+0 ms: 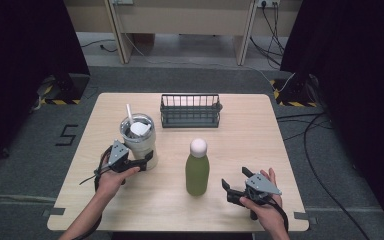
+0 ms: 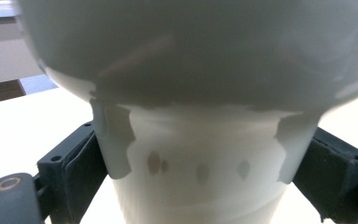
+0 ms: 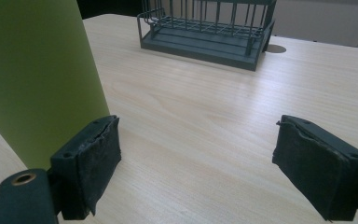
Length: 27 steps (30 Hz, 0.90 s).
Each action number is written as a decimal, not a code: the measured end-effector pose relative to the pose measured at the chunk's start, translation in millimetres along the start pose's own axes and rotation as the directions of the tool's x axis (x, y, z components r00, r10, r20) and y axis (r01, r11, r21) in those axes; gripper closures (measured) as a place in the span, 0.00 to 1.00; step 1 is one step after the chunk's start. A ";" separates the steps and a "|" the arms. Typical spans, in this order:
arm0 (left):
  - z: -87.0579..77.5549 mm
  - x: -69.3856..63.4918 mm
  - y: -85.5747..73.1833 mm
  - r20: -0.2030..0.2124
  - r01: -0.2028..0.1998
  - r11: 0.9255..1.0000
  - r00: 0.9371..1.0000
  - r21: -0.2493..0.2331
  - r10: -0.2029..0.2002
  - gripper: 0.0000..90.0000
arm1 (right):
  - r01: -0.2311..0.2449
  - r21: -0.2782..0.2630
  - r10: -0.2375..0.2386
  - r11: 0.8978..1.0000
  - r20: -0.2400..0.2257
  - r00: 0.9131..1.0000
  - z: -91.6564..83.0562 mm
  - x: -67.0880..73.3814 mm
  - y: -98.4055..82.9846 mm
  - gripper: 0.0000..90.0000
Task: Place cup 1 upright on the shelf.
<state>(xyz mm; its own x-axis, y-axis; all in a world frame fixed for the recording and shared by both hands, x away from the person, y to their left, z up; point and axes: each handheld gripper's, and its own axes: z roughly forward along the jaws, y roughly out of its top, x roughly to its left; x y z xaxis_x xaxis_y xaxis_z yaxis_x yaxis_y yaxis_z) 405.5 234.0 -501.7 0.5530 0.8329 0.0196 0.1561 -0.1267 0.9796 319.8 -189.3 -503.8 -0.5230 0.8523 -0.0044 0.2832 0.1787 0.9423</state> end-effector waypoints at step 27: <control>11.9 -12.4 29.4 0.012 -0.026 0.997 1.000 -0.067 0.027 0.12 | -0.015 -0.001 0.015 1.000 0.011 1.000 -0.1 -2.5 -0.1 0.16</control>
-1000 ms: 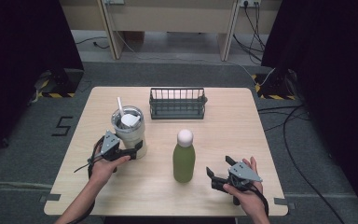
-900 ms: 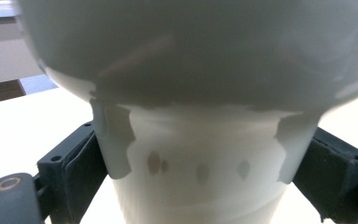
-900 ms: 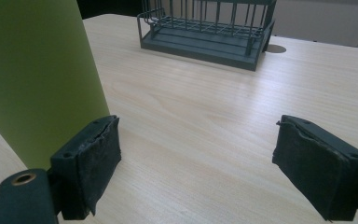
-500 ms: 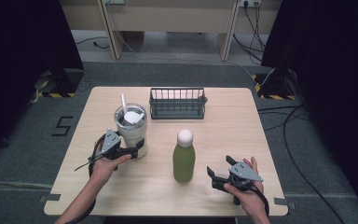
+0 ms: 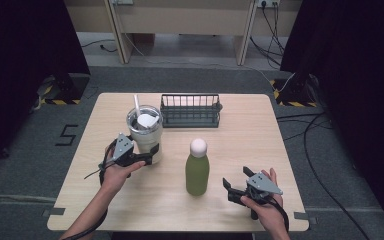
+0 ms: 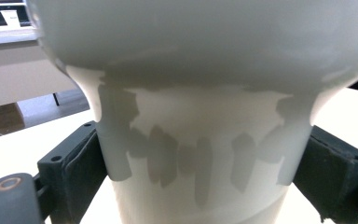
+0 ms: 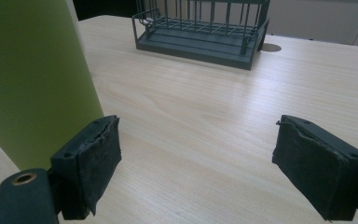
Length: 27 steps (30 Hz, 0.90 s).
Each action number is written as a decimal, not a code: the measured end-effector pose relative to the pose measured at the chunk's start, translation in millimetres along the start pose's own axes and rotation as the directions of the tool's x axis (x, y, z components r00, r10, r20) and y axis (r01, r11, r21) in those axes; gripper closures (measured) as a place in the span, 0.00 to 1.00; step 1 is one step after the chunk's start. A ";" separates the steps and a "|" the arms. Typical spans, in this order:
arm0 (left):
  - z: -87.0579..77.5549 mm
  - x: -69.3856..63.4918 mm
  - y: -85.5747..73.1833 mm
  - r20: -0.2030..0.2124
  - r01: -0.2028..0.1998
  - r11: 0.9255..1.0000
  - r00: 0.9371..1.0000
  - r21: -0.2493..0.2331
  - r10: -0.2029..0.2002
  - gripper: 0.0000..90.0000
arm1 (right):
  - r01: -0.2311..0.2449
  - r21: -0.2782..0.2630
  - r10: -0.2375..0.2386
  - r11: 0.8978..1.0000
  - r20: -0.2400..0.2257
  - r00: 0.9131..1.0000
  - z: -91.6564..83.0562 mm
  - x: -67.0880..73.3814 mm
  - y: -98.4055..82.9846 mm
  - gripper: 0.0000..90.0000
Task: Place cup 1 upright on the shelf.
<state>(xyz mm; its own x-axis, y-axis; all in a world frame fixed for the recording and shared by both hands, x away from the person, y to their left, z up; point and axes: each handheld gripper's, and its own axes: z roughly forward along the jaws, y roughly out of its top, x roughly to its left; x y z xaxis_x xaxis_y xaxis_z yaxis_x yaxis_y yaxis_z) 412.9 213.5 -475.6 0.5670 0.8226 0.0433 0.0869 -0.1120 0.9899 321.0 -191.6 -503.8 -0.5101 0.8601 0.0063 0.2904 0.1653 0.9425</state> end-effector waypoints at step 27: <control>22.5 1.0 24.9 0.007 -0.004 0.999 1.000 -0.040 0.004 0.12 | -0.010 0.002 0.010 1.000 0.006 1.000 1.2 -2.1 -1.1 0.17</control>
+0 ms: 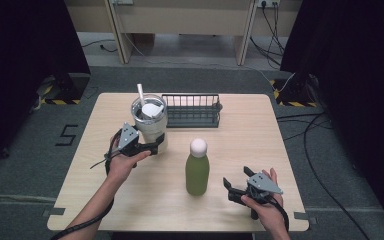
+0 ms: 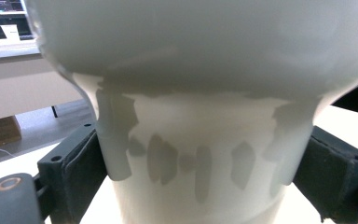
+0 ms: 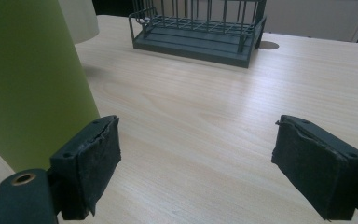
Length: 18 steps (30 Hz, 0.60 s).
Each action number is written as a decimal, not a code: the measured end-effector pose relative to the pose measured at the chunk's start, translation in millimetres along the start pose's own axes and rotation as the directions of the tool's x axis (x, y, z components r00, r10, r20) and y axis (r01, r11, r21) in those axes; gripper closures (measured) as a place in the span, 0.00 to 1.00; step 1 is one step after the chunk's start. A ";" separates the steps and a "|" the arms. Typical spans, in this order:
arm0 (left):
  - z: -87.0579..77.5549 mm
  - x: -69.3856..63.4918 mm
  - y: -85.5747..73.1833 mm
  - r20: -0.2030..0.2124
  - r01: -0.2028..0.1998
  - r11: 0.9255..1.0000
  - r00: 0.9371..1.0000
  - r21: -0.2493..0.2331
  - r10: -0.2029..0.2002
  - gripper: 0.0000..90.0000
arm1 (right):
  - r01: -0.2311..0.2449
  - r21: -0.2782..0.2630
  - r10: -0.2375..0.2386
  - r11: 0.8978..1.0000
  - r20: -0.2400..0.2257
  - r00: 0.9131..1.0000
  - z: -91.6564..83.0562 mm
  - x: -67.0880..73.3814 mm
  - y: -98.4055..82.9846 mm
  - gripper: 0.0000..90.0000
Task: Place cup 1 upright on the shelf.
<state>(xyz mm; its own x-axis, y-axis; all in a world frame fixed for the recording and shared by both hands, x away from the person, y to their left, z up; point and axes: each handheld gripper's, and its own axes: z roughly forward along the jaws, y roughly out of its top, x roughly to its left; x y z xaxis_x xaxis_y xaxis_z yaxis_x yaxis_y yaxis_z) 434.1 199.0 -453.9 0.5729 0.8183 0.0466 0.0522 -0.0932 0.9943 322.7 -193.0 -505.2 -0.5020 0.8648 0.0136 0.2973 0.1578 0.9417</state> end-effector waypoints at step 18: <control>20.6 -4.6 17.4 0.014 -0.014 1.000 1.000 -0.026 0.015 0.12 | -0.013 -0.008 0.013 1.000 -0.001 1.000 -0.9 -0.6 0.4 0.17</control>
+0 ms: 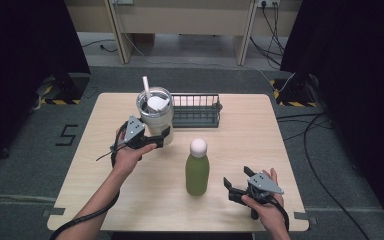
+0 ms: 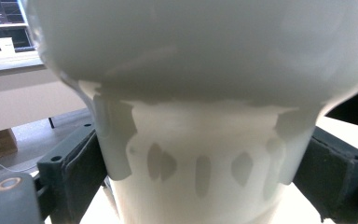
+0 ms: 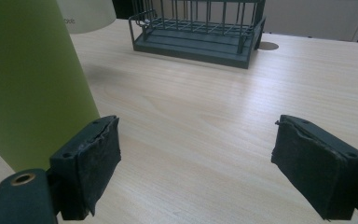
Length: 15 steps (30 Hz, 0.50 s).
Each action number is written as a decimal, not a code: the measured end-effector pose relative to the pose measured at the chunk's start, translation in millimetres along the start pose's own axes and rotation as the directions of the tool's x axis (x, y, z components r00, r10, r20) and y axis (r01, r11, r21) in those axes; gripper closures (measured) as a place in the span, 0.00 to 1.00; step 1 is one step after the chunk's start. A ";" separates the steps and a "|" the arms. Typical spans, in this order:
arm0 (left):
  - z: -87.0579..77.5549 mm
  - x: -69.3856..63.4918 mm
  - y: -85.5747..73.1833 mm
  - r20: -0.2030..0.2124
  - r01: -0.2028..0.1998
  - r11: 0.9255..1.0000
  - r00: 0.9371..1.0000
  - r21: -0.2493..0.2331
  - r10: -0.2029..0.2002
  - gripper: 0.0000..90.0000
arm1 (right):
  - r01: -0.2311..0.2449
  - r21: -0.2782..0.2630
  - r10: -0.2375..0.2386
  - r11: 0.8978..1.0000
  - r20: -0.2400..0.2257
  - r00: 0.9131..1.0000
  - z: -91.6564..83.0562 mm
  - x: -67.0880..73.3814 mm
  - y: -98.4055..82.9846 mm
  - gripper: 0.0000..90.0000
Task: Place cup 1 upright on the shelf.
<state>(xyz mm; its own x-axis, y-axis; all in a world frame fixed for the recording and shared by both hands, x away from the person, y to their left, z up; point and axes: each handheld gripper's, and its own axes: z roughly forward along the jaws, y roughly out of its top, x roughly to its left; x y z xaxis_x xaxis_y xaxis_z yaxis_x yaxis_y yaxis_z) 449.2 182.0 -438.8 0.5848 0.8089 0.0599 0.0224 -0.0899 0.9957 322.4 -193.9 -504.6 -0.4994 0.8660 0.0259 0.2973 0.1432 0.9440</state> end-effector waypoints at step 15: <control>14.9 -1.1 9.6 0.007 -0.010 1.000 1.000 -0.012 0.011 0.12 | -0.005 -0.001 0.005 1.000 0.007 1.000 -0.2 -2.0 -0.8 0.17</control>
<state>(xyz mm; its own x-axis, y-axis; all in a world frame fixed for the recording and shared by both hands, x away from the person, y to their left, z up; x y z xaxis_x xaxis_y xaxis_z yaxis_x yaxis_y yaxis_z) 460.9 171.5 -430.3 0.5910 0.8036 0.0698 0.0065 -0.0913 0.9958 323.0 -195.8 -505.2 -0.4925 0.8699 0.0284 0.2988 0.1383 0.9442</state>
